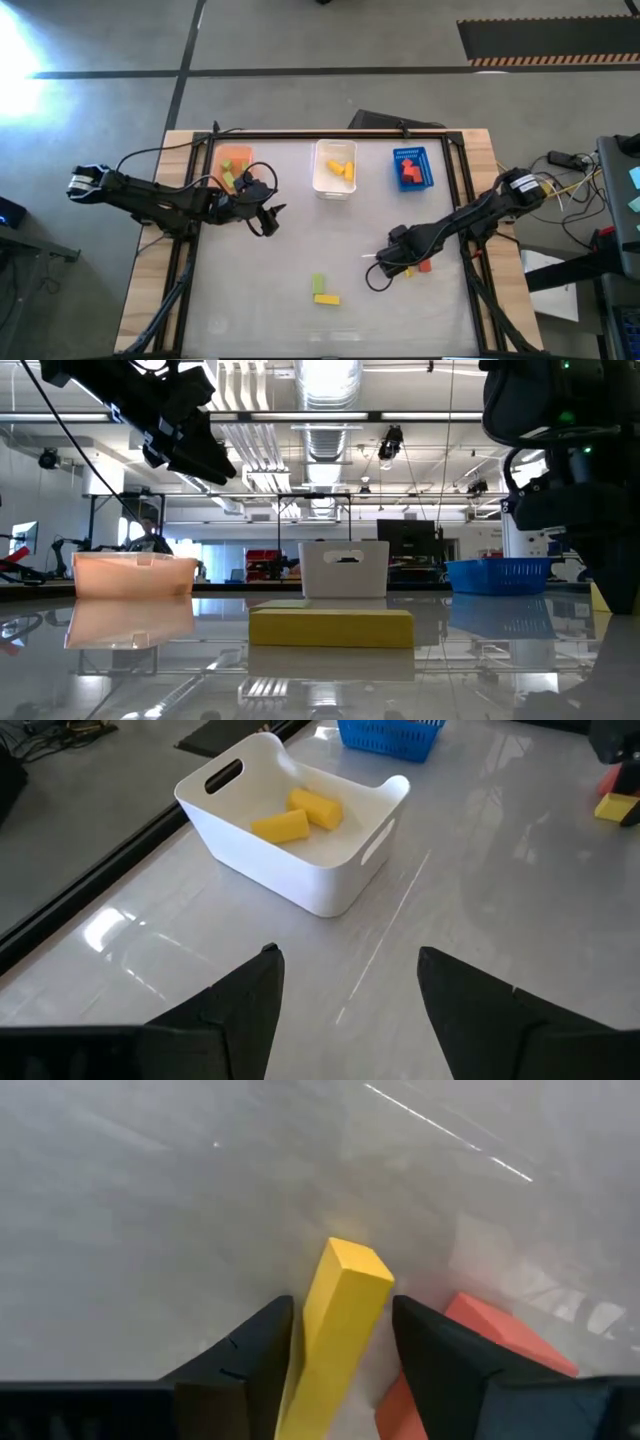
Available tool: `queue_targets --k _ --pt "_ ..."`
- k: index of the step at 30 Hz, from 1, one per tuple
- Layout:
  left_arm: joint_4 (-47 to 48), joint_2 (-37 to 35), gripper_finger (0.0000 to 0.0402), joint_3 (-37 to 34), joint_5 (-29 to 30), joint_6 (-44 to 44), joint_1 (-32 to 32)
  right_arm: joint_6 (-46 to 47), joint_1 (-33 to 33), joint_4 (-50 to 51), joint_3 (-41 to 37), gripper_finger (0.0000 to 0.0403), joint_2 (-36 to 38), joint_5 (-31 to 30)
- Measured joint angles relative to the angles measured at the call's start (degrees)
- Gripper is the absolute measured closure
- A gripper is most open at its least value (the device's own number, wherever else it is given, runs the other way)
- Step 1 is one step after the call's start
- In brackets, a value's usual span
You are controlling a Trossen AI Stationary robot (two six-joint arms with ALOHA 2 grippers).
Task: Sort & place blocks by color
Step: Put the top yellow block into the white bin
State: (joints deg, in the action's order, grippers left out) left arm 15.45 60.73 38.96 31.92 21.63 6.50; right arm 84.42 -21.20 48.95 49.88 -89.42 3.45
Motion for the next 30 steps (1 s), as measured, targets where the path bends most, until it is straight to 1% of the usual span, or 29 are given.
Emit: queue_targets --k 3,8,9,15,20,26,30 --pt "0.0 0.0 0.0187 0.0 0.0 0.0 0.0 -0.4 0.4 -0.3 0.3 0.0276 0.0 0.0" --pt "0.0 0.0 0.0187 0.0 0.0 0.0 0.0 -2.1 0.8 -1.2 0.4 0.0354 0.2 0.1" --pt "0.0 0.0 0.0187 0.0 0.0 0.0 0.0 -2.7 0.9 -1.3 0.4 0.0360 0.3 0.0" --pt "0.0 0.0 0.0187 0.0 0.0 0.0 0.0 -4.6 2.3 -3.6 0.4 0.0359 1.0 -0.8" --pt "0.0 0.0 0.0187 0.0 0.0 0.0 0.0 -8.2 4.5 -8.6 0.3 0.0355 3.3 -5.8" --pt "0.0 0.0 0.0187 0.0 0.0 0.0 0.0 -20.9 9.7 -19.9 0.3 0.0353 6.5 -13.9" --pt "0.0 0.0 0.0187 0.0 0.0 0.0 0.0 -32.8 14.2 -30.1 0.3 0.0352 8.6 -19.8"
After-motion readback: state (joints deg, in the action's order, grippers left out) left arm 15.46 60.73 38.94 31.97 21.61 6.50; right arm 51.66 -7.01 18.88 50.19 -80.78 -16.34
